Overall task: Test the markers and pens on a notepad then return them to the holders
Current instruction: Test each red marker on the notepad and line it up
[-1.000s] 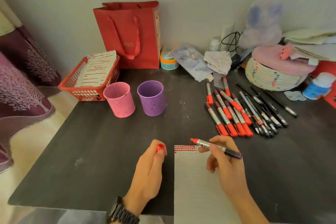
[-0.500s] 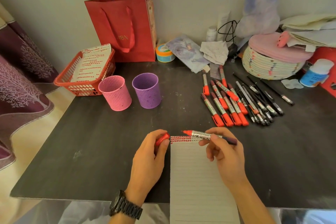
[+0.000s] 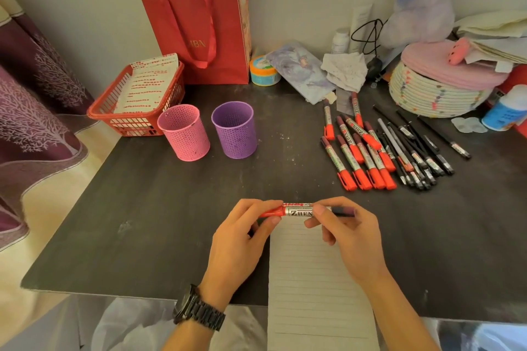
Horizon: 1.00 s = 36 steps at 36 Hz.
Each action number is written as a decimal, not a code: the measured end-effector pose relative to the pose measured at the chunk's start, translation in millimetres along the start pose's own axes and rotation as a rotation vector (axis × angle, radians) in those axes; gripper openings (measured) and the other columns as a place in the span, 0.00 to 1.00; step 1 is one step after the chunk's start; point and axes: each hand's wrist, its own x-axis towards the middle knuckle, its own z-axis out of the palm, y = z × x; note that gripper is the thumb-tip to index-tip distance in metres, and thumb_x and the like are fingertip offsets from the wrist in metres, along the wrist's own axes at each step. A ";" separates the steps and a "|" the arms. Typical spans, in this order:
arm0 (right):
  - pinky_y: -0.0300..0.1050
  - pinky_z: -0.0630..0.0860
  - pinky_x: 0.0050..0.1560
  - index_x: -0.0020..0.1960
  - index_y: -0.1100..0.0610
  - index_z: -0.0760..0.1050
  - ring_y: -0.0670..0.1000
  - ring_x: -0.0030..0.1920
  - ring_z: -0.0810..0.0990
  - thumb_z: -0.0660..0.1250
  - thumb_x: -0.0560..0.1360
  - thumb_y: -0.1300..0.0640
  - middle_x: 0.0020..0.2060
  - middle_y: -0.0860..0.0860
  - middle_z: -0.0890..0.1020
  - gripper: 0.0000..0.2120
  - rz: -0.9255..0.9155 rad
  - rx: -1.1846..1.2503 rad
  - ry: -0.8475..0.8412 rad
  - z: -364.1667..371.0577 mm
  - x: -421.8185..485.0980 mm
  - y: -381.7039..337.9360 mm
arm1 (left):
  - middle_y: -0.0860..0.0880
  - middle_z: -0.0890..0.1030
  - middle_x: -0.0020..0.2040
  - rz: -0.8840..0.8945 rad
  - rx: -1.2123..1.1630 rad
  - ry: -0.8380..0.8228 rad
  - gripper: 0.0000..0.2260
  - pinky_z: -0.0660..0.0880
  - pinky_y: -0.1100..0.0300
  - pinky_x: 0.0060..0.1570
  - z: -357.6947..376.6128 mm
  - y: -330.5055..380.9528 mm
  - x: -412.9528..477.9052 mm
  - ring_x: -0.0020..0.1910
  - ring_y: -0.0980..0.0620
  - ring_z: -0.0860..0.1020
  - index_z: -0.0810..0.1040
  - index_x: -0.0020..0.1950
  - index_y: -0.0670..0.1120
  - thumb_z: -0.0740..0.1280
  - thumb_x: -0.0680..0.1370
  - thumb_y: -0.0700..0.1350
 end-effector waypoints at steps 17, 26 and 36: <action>0.37 0.66 0.25 0.46 0.48 0.84 0.47 0.25 0.69 0.69 0.73 0.45 0.33 0.55 0.83 0.09 0.027 -0.097 -0.172 -13.1 -7.2 -40.7 | 0.61 0.79 0.55 0.124 -0.170 0.021 0.14 0.75 0.68 0.43 -37.4 34.4 25.3 0.49 0.53 0.79 0.75 0.62 0.64 0.67 0.76 0.56; 0.36 0.58 0.22 0.44 0.56 0.80 0.46 0.24 0.59 0.69 0.71 0.45 0.27 0.50 0.65 0.13 0.199 0.224 -0.056 1.3 -25.5 -59.3 | 0.49 0.80 0.64 -0.217 -1.231 -0.002 0.22 0.76 0.51 0.57 -49.6 91.4 67.8 0.62 0.46 0.79 0.71 0.70 0.51 0.64 0.77 0.51; 0.34 0.55 0.22 0.41 0.58 0.80 0.45 0.22 0.55 0.69 0.65 0.44 0.24 0.48 0.59 0.17 0.339 0.392 0.203 18.8 -62.4 -47.1 | 0.54 0.57 0.25 -0.427 -1.711 -0.068 0.12 0.57 0.64 0.21 -11.0 132.7 75.5 0.22 0.57 0.55 0.73 0.37 0.48 0.62 0.79 0.50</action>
